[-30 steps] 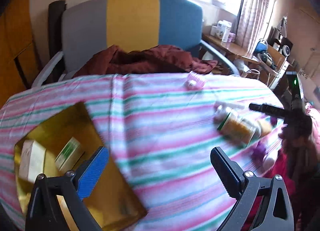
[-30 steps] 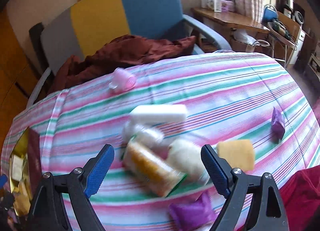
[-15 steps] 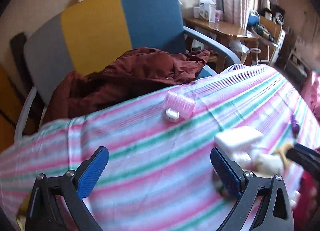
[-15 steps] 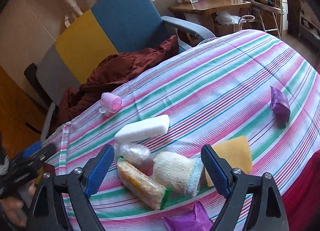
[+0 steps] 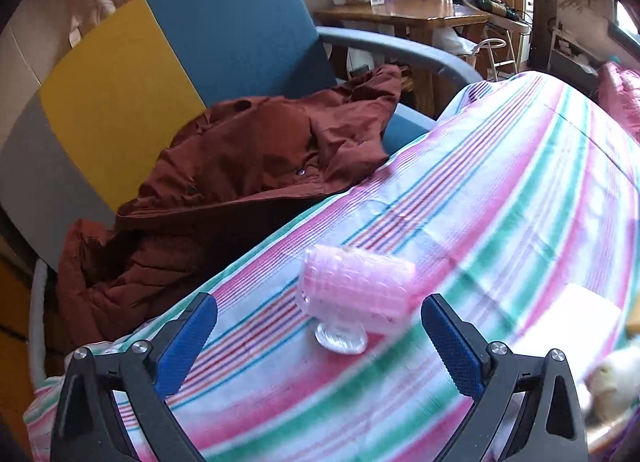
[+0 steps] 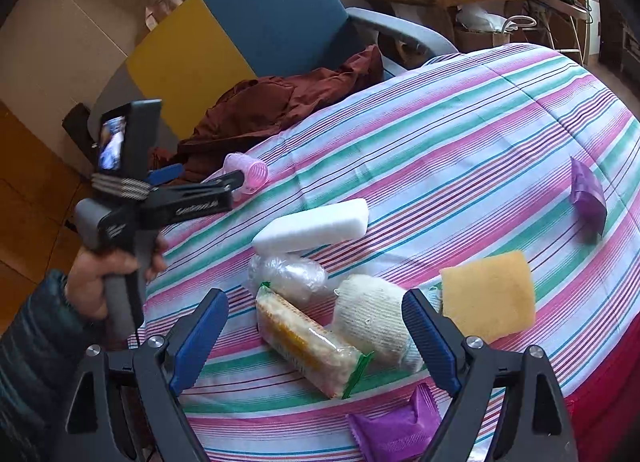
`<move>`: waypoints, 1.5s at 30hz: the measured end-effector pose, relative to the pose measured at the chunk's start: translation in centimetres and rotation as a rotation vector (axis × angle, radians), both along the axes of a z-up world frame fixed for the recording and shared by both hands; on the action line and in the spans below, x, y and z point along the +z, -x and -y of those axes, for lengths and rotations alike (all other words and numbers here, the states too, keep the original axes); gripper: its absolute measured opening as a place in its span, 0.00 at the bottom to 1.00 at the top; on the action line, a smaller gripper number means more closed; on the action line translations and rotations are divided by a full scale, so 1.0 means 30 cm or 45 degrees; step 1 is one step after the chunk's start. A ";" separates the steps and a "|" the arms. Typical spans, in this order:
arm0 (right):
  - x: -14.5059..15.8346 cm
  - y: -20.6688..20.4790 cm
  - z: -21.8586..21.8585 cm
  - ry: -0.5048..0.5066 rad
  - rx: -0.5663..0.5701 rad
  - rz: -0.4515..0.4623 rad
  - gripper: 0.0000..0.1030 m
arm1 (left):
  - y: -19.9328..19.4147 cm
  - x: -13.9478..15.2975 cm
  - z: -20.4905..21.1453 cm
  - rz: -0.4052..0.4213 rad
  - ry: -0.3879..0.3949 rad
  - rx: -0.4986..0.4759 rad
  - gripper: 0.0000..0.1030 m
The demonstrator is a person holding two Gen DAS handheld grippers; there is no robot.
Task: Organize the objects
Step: 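Grasp the pink hair roller with the left gripper, then grasp the white foam block with the right gripper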
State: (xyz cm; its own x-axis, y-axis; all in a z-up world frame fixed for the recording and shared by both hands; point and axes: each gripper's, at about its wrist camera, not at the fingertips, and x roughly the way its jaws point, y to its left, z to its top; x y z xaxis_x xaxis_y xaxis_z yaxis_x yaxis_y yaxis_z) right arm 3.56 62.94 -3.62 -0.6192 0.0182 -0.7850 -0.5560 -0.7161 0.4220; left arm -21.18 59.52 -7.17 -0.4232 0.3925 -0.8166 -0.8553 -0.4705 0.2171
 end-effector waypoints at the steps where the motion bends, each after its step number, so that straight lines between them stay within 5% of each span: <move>1: -0.001 0.001 0.001 -0.001 0.002 0.004 0.87 | 0.011 -0.010 -0.009 0.009 -0.006 0.001 1.00; 6: -0.017 0.002 -0.006 -0.003 -0.003 0.034 0.87 | 0.021 -0.048 -0.062 0.026 -0.035 -0.039 0.99; 8: -0.024 0.002 -0.011 -0.005 -0.013 0.046 0.87 | 0.022 -0.069 -0.073 0.099 -0.025 -0.069 0.64; 9: -0.025 0.001 -0.012 -0.008 -0.016 0.051 0.87 | 0.022 -0.072 -0.069 0.124 -0.025 -0.057 0.63; 27: -0.022 0.077 0.071 -0.119 0.108 0.092 0.90 | -0.296 0.232 0.576 0.231 -0.289 0.167 0.63; 35: -0.029 0.111 -0.095 0.179 -0.135 -0.004 0.90 | -0.397 0.294 0.749 0.307 -0.372 0.169 0.63; 43: -0.148 0.224 -0.206 0.280 -0.246 0.119 0.90 | -0.396 0.300 0.855 0.363 -0.406 0.219 0.63; 45: -0.184 0.259 -0.200 0.337 -0.211 0.129 0.71 | -0.389 0.299 0.881 0.377 -0.415 0.244 0.63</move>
